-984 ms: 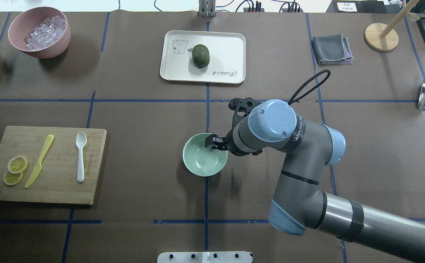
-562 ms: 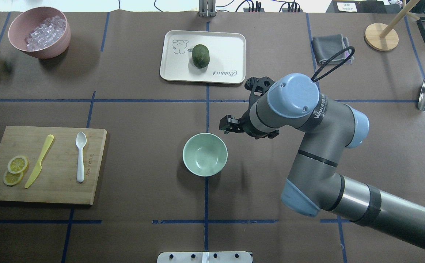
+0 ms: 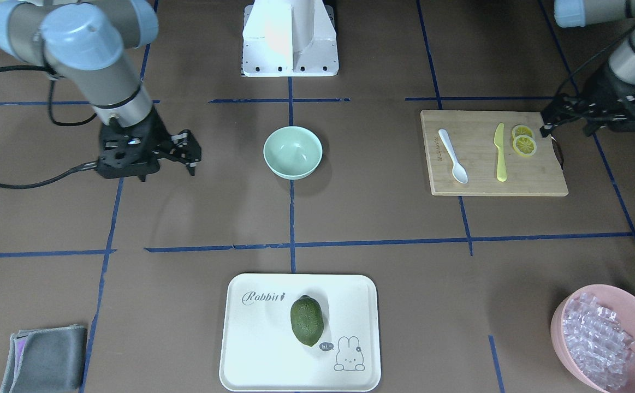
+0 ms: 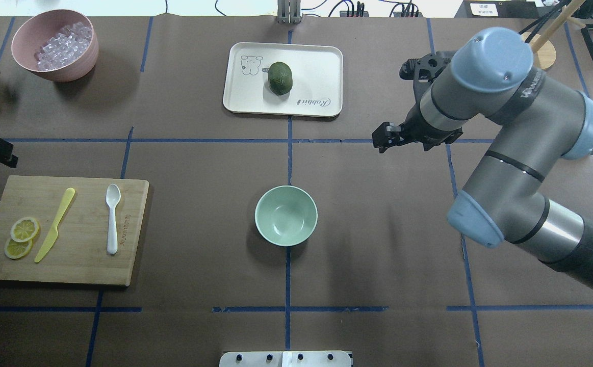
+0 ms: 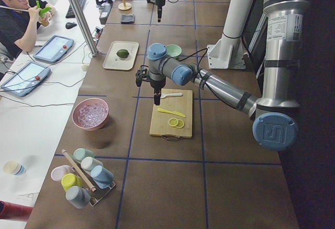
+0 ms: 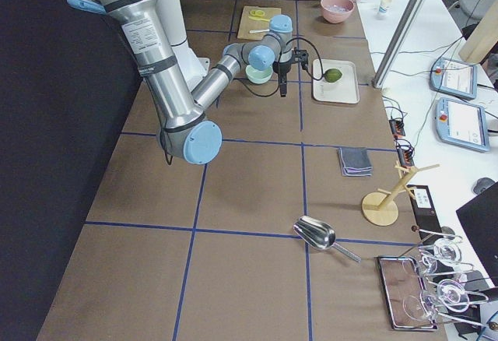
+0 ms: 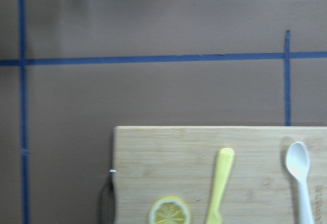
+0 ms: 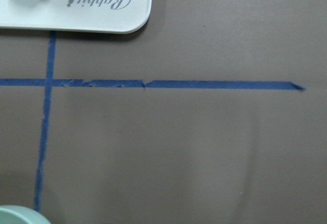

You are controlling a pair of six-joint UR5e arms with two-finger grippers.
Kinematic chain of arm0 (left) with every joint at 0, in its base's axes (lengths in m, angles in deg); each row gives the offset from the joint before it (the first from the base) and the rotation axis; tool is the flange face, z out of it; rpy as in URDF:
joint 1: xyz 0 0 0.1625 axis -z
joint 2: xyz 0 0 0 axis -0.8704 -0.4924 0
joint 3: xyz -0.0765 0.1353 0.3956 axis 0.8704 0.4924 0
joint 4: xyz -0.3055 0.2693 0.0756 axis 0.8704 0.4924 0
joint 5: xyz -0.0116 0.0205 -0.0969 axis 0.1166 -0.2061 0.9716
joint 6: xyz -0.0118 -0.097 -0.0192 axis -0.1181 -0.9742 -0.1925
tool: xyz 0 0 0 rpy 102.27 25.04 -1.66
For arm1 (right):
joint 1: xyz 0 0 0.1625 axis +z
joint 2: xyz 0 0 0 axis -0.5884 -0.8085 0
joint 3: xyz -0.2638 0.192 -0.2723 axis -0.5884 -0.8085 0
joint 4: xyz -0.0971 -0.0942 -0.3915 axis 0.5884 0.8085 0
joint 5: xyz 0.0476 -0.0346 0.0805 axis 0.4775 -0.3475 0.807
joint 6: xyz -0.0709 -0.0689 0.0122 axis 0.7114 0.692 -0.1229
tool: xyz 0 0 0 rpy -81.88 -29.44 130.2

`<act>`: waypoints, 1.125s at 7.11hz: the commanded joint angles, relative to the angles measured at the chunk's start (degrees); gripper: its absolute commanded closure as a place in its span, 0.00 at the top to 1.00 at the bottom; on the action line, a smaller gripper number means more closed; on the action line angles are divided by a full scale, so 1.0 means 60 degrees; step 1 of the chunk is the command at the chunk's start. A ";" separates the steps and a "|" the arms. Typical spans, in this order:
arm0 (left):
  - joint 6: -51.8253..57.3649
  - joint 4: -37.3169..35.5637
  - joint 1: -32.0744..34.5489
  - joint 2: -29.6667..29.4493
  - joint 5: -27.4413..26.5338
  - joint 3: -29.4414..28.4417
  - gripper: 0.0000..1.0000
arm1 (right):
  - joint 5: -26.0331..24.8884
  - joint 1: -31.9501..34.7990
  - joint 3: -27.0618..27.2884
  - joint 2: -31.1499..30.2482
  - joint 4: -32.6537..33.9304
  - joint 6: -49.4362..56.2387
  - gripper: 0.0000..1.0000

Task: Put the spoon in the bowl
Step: 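Open the right gripper and lift it away from the bowl, then move the left gripper over the white spoon while the right arm retracts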

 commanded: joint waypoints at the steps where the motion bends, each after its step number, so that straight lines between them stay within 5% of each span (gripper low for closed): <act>1: -0.2617 0.1526 -0.1810 -0.0033 -0.1450 -0.0042 1.00 | 0.0934 0.1402 0.0013 -0.0896 0.0033 0.2142 1.00; 3: -0.3695 0.2044 -0.3275 -0.0136 -0.2738 -0.0101 1.00 | 0.1592 0.2500 -0.0089 -0.1614 0.0018 0.3652 1.00; 8: -0.4004 0.2864 -0.3956 -0.1058 -0.2965 -0.1872 0.97 | 0.2650 0.4424 -0.0573 -0.2716 0.0061 0.5709 1.00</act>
